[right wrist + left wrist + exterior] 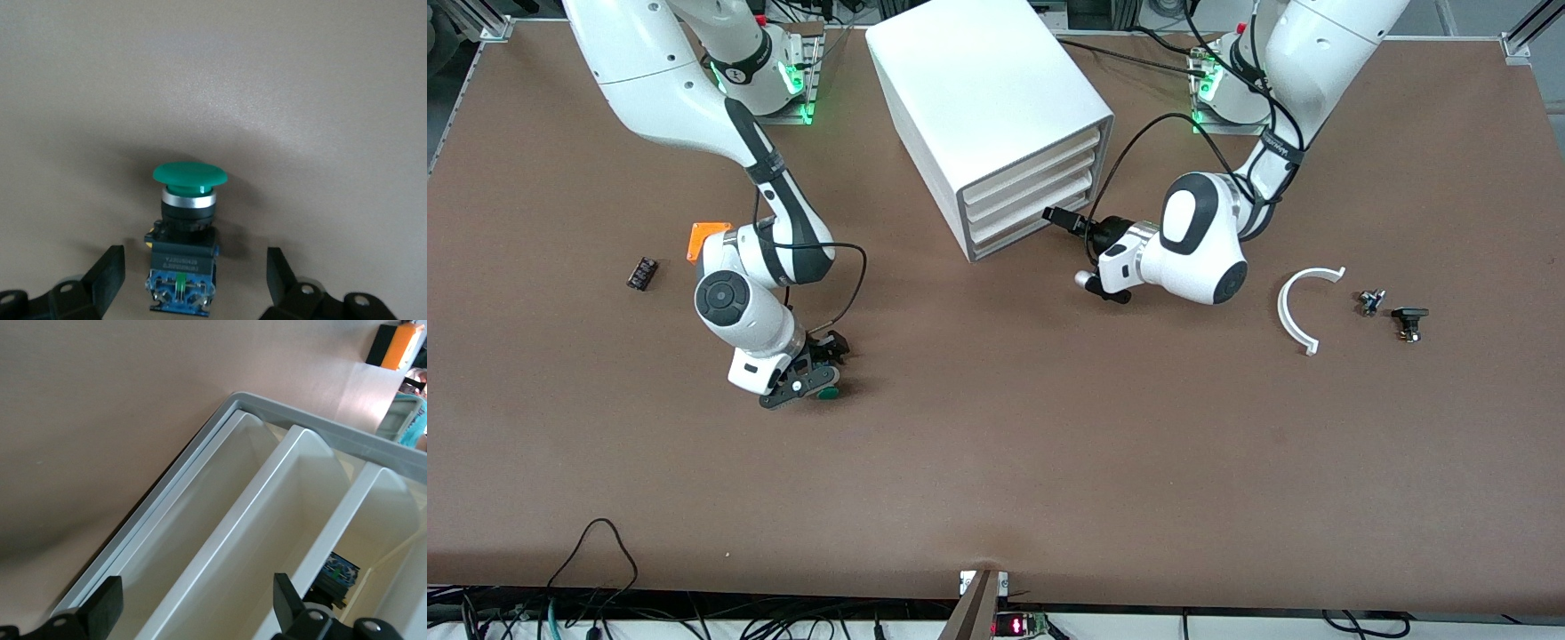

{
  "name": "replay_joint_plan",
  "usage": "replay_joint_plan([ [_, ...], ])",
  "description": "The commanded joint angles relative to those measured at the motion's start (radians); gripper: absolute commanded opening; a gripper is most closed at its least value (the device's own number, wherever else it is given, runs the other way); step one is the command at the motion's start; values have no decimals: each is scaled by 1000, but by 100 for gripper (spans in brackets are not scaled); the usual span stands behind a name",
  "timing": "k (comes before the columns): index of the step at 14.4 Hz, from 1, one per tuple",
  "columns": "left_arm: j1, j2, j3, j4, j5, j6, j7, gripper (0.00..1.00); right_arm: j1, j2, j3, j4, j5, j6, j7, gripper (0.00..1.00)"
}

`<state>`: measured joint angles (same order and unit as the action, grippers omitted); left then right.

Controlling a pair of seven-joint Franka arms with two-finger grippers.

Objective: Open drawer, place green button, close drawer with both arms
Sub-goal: 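Pull the drawer open with the left gripper while the right gripper lifts the button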

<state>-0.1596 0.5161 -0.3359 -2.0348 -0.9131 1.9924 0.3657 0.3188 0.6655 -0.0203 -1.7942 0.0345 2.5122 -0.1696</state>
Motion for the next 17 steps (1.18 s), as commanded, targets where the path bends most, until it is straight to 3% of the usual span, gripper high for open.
replay_joint_plan([
  [1,-30,36,-5,-21,-55,49,74,96,-3,8,11,15,-4,7,-13,49],
  [2,-40,39,-24,-28,-70,77,75,94,-3,9,17,15,-4,7,-13,38],
  [6,-52,53,-89,-61,-89,178,75,70,-4,9,17,19,-2,7,-10,19],
  [7,-54,53,-89,-64,-89,178,76,54,-3,8,19,30,-2,4,-10,17],
  [9,-51,51,-89,-71,-78,177,79,0,-3,-13,19,53,-2,-16,-13,15],
  [11,-35,45,-66,-70,-75,177,93,0,-4,-36,19,116,-4,-100,-15,15],
  [15,14,22,55,-26,-70,177,130,0,-4,-46,17,321,-4,-300,-39,15],
  [17,35,27,95,14,-70,177,195,0,-3,-46,20,381,-2,-320,-92,15],
])
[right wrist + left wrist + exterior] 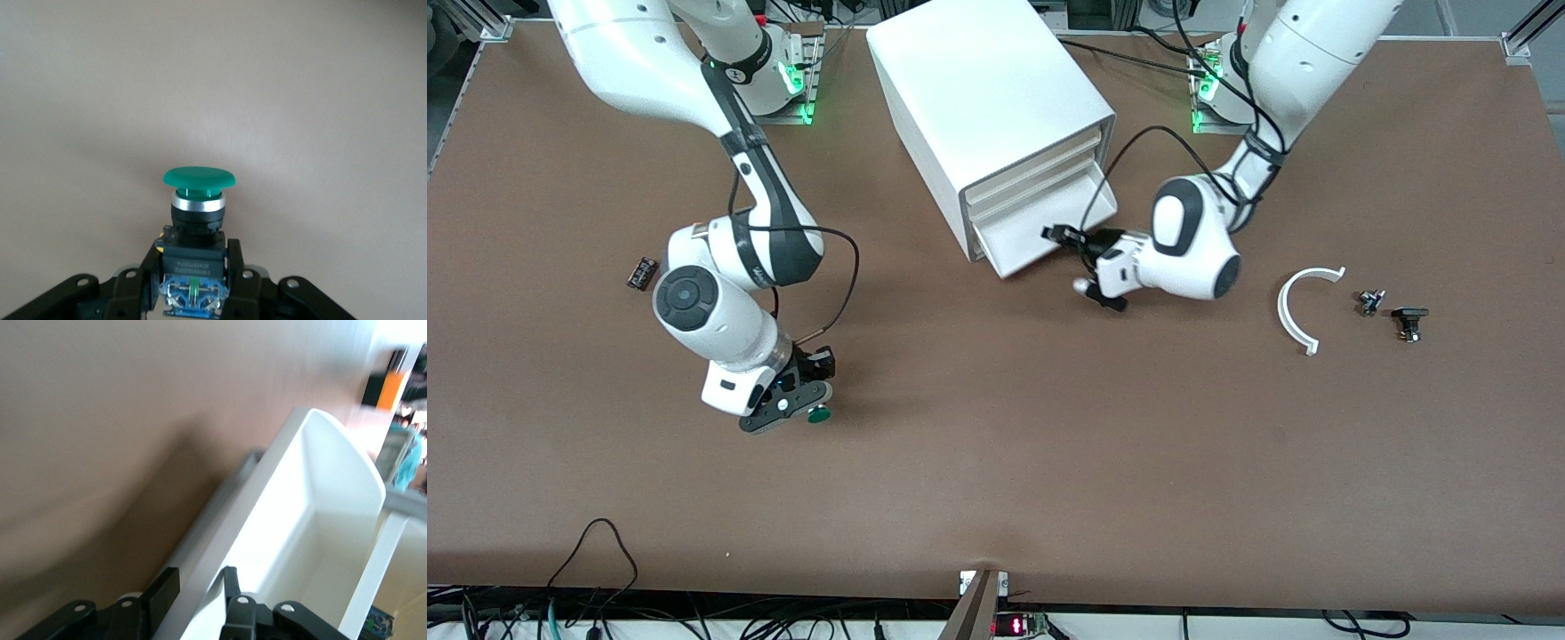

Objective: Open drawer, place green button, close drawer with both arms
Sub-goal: 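Pull the drawer open with the left gripper while the right gripper lifts the button, then carry the button over the open drawer while the left gripper withdraws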

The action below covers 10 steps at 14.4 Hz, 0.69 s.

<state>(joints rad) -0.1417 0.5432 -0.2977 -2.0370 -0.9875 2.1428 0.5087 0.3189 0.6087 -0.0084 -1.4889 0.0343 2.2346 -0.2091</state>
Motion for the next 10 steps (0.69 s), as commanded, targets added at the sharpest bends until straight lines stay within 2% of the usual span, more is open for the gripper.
replay_joint_plan([
  [1,19,3,69,29,4,26,72,0,-1,11,27,91,-2,-43,-93,15],
  [3,28,4,78,37,6,26,71,0,-1,13,85,113,-4,-40,-182,15],
  [4,31,1,78,35,0,26,68,99,6,14,119,122,-5,-36,-240,15],
  [5,34,-6,77,34,3,23,74,100,18,16,140,130,-5,-32,-312,15],
  [8,40,-54,81,35,10,46,73,100,92,20,145,157,-10,-36,-485,15],
  [10,94,-135,88,35,112,95,71,100,141,20,146,165,-31,-41,-533,15],
])
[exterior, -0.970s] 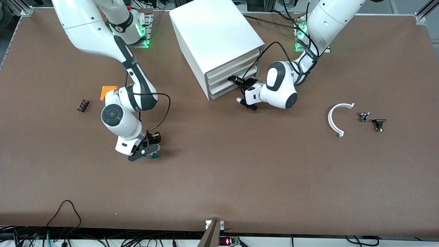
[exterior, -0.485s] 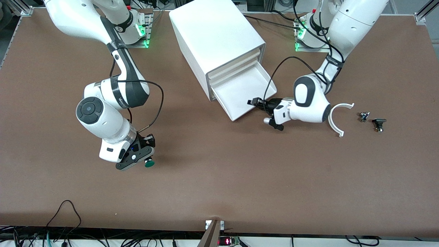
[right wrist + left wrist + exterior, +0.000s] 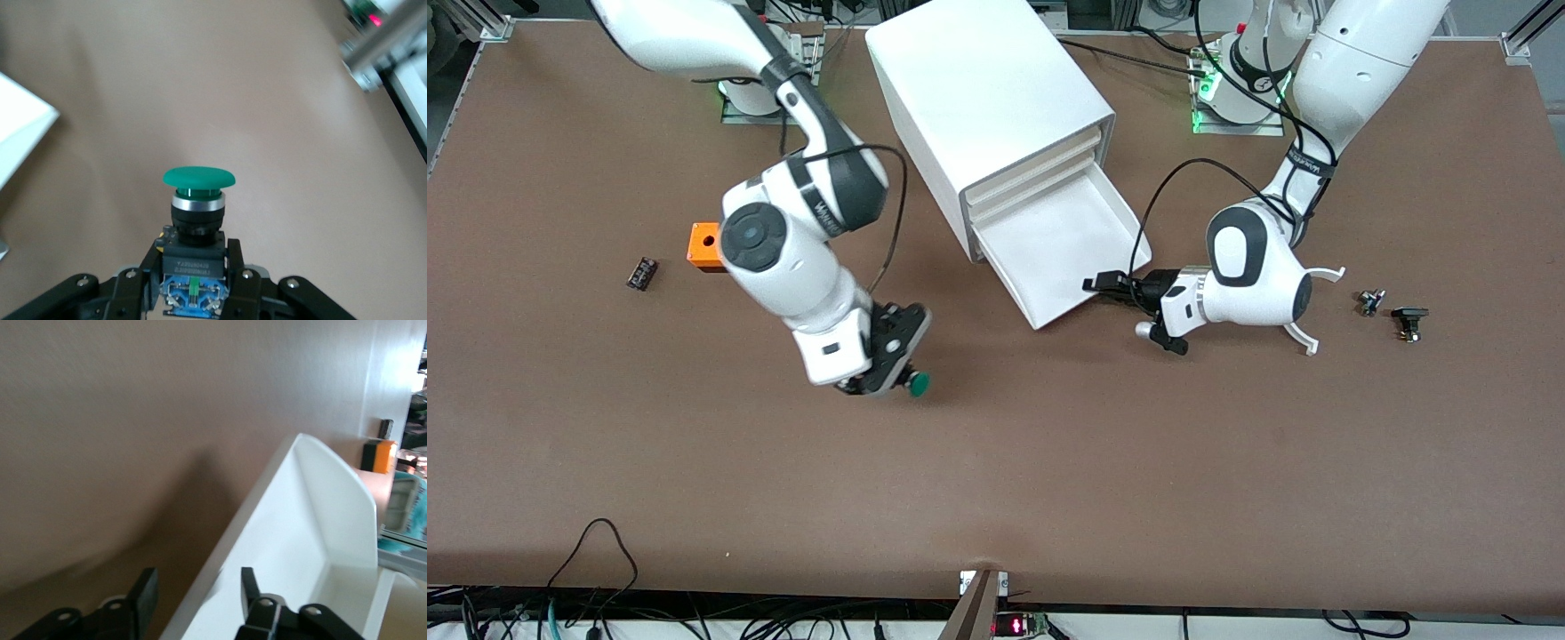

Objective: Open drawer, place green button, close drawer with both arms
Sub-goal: 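Carry the button over the open drawer while the left gripper withdraws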

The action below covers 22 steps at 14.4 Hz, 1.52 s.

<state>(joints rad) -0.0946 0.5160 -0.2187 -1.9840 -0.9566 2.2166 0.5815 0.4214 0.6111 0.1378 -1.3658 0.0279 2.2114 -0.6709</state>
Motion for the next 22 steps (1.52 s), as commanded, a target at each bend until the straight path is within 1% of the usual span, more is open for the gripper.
replay_joint_plan([
  [1,94,-163,9,-18,135,32,-3,100,69,18,0,50,-35,-19,-94,15],
  [2,139,-218,9,-18,159,32,-5,100,103,18,0,51,-49,-19,-107,15],
  [3,168,-250,12,-19,162,34,-5,100,135,19,0,60,-72,-19,-113,15],
  [4,190,-290,36,-21,170,28,-3,100,170,21,0,63,-101,-19,-124,15],
  [5,213,-338,65,-22,221,3,-3,100,200,21,0,70,-120,-19,-127,15],
  [6,226,-381,84,-16,334,-53,-5,100,224,22,0,70,-150,-21,-130,15],
  [7,230,-431,119,11,457,-121,-11,100,258,32,0,71,-189,-21,-134,15],
  [8,230,-462,154,51,535,-217,-12,100,296,38,0,70,-213,-21,-147,15],
  [10,228,-478,200,167,663,-395,-41,100,347,61,-3,70,-250,-21,-150,17],
  [11,228,-478,200,224,735,-457,-73,100,367,73,-3,67,-256,-24,-151,18],
  [13,220,-494,193,281,812,-540,-164,100,388,97,-4,64,-276,-24,-180,19],
  [14,214,-502,185,290,853,-560,-207,100,399,107,-4,63,-276,-22,-187,19],
  [16,197,-507,148,292,935,-569,-314,100,427,122,-4,60,-279,-24,-185,19],
  [17,191,-507,148,295,940,-571,-353,100,435,128,-4,59,-281,-24,-185,19],
  [19,187,-507,148,295,941,-571,-361,100,447,150,-4,57,-289,-22,-176,20],
  [21,187,-507,150,295,940,-571,-362,100,458,170,-6,57,-287,-15,-147,27],
  [22,188,-507,150,295,940,-572,-362,100,458,183,-6,59,-287,-12,-128,38],
])
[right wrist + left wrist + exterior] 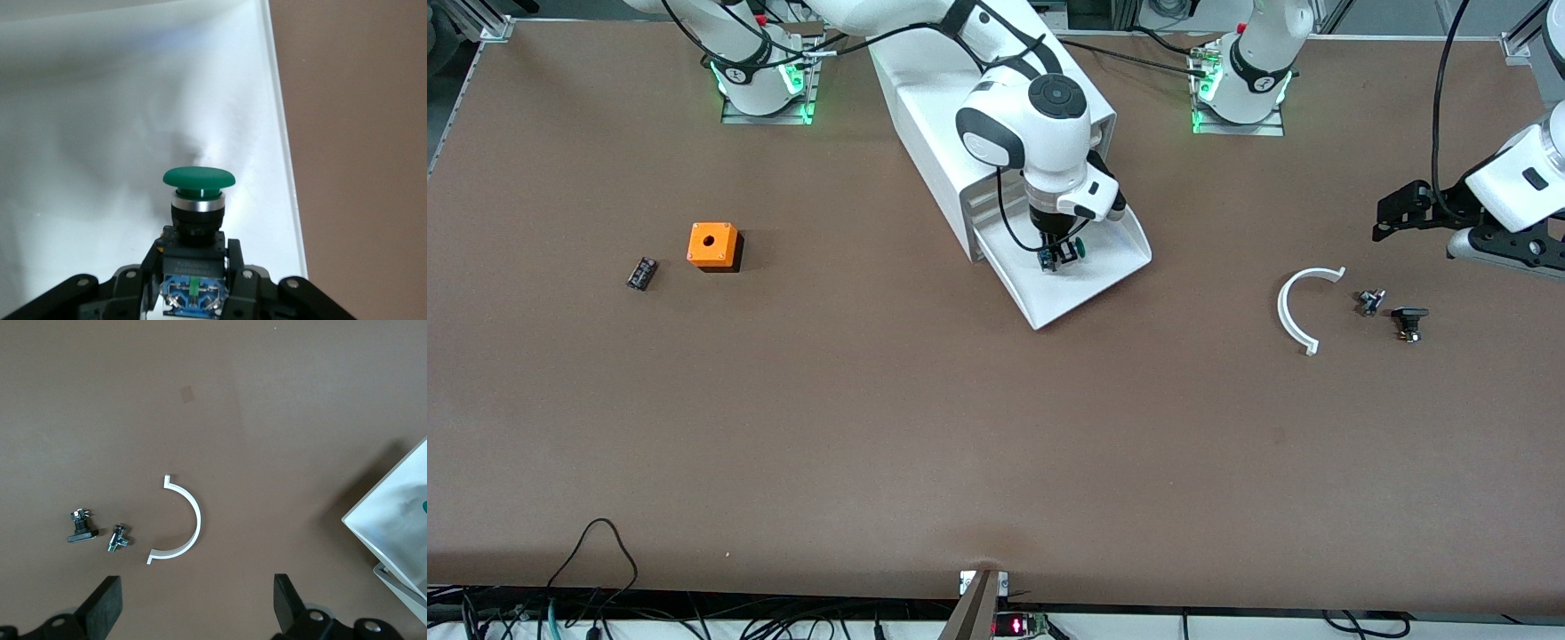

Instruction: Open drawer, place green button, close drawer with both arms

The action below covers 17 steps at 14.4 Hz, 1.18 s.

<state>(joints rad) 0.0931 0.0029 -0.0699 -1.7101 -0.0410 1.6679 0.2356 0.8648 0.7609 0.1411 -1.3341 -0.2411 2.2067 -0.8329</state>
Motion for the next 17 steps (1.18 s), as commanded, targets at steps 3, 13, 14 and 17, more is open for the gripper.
replay_joint_plan([
  [3,0,6,4,21,21,-28,-16,100,22,22,-9,35,-18,-24,180,100],
  [13,-1,8,4,29,20,-34,-18,100,-202,-287,-60,61,0,-154,417,100],
  [14,-1,9,2,30,18,-39,-18,100,-229,-310,-61,38,11,-165,428,100],
  [17,3,19,-1,52,7,-69,-21,100,-363,-345,-63,-25,145,-176,620,100],
])
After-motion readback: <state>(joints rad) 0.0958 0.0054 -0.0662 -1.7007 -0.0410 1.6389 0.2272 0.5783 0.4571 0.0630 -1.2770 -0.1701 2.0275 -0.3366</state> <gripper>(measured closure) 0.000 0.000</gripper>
